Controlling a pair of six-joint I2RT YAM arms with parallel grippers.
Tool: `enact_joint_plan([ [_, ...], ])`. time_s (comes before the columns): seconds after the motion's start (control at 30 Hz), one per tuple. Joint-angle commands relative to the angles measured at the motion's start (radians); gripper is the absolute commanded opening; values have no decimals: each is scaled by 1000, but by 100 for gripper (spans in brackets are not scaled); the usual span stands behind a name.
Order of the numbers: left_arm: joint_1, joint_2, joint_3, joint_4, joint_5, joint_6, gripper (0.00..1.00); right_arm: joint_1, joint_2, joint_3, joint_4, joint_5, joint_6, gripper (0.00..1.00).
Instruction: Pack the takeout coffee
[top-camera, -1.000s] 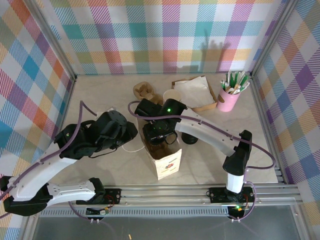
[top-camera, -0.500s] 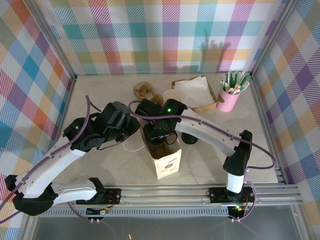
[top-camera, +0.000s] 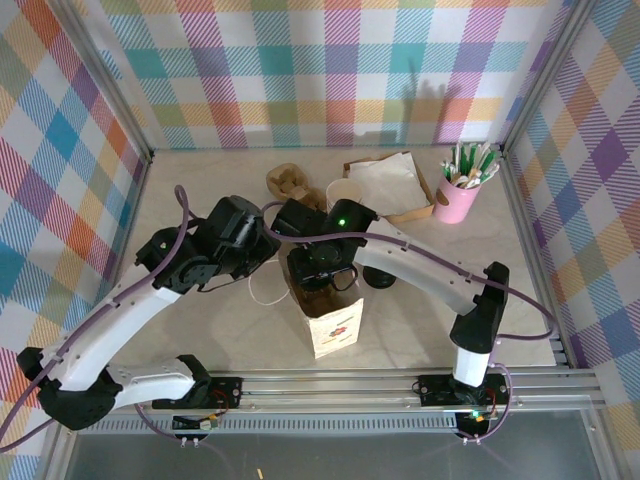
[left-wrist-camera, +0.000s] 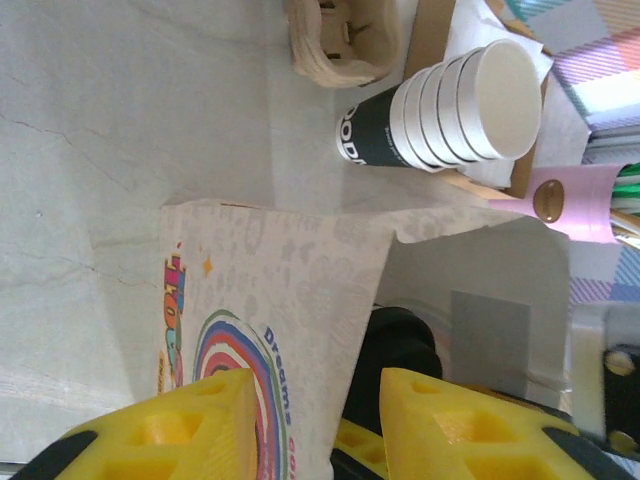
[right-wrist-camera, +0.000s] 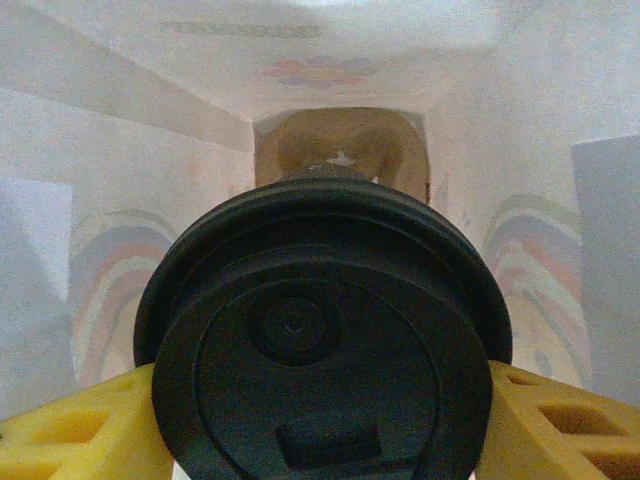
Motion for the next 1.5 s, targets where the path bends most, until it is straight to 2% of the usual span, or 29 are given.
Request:
enact_joint_plan([
  [0.0,15,10,-24,9,31,40,38,8,-36,-16,1,6,6,0],
  [0.17,58,20,-62,64,114,64,38,8,-33,-22,2,-5,7,0],
  [0.43,93,78,-53,52,212,162,38,8,-28,-21,1,-5,6,0],
  [0.67,102,95,-21,37,244,207,33,8,-25,-9,-15,9,16,0],
  [0.87,113,64,-12,98,259,221,54,8,-19,-1,-41,33,33,0],
  [1.0,116,66,-21,118,282,219,56,8,-19,4,-51,41,41,0],
  [1.23,115,94,-13,19,282,276,50,8,1,38,-88,54,44,0],
  [1.47,115,95,-12,-21,308,330,32,8,1,50,-102,79,39,0],
])
